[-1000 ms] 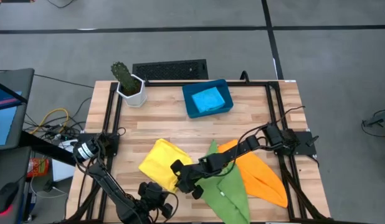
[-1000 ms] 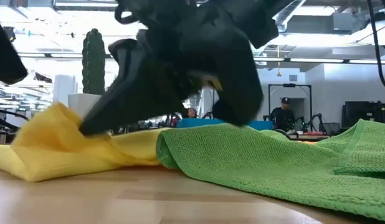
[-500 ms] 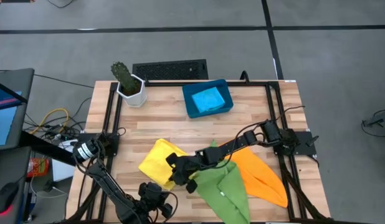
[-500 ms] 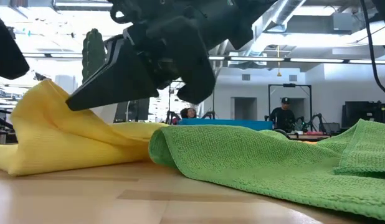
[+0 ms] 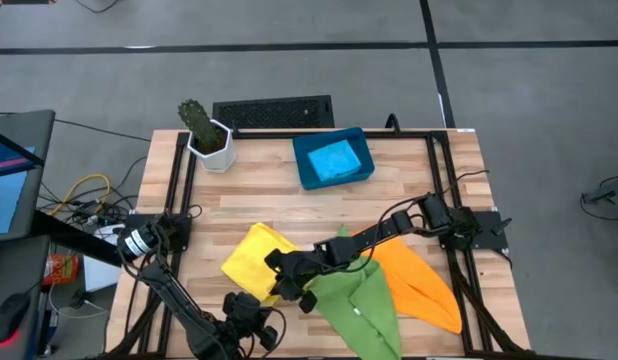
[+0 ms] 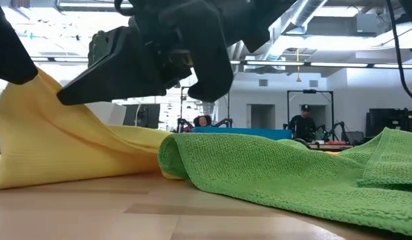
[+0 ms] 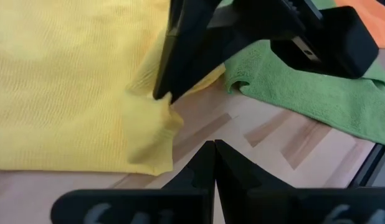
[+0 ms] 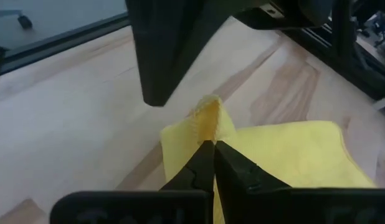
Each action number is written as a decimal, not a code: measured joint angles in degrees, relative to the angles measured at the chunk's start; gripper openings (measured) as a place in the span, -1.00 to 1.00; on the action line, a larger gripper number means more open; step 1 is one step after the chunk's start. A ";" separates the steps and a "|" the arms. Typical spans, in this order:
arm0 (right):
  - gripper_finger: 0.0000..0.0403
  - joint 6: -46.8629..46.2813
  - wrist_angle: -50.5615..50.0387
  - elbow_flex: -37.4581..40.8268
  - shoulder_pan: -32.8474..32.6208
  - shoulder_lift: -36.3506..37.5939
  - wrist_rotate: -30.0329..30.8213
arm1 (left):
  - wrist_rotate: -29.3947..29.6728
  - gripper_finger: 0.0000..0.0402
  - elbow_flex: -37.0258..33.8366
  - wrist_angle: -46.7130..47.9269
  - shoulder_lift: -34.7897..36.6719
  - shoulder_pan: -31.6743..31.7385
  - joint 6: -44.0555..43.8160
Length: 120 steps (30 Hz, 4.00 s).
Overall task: Fold microfiber towels
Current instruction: Fold the yellow microfiber cloth
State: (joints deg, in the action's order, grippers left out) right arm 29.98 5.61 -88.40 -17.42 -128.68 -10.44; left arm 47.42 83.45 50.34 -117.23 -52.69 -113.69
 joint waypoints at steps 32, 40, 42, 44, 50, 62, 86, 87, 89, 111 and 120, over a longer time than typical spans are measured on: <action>-0.84 -4.61 1.23 0.13 0.15 -3.19 -1.28 | -3.28 -1.00 -1.98 -2.62 0.00 0.59 1.97; -0.84 -4.61 1.38 0.13 0.31 -3.19 -1.27 | -3.10 -1.00 -3.05 -3.58 -0.04 0.57 1.81; -0.84 -4.68 1.26 0.13 0.31 -3.19 -1.27 | -1.76 -1.00 -3.05 -3.40 -0.04 0.65 2.02; -0.84 -5.02 1.35 0.13 0.31 -3.19 -1.27 | -2.10 -1.00 -3.05 -3.48 -0.13 1.06 3.26; -0.84 -5.42 1.66 0.13 0.31 -3.19 -1.27 | -4.22 -1.00 -3.00 -6.81 -2.06 1.96 5.67; -0.84 -6.14 2.09 0.13 0.31 -3.19 -1.33 | -6.67 -1.00 -3.00 -3.79 -2.77 1.72 4.07; -0.80 -7.61 1.29 0.13 0.82 -3.17 -1.55 | -4.64 -1.00 3.52 1.69 -4.56 -0.46 -5.85; -0.79 -7.61 1.30 0.13 0.82 -3.17 -1.55 | -4.42 -1.00 3.50 1.89 -4.62 -0.38 -5.35; -0.77 -7.61 1.29 0.13 0.80 -3.17 -1.55 | -3.12 -1.00 3.46 1.90 -4.64 0.06 -4.84; -0.74 -7.61 1.28 0.13 1.06 -3.15 -1.53 | -7.16 -1.00 -2.26 -5.15 -4.74 3.44 1.34; -0.74 -8.98 1.26 0.13 1.14 -3.13 -1.53 | -6.18 -1.00 -2.26 -4.26 -4.74 3.41 -0.12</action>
State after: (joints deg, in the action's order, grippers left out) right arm 20.99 6.87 -88.27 -16.27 -131.81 -11.97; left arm 41.24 81.19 46.08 -121.97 -49.28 -113.81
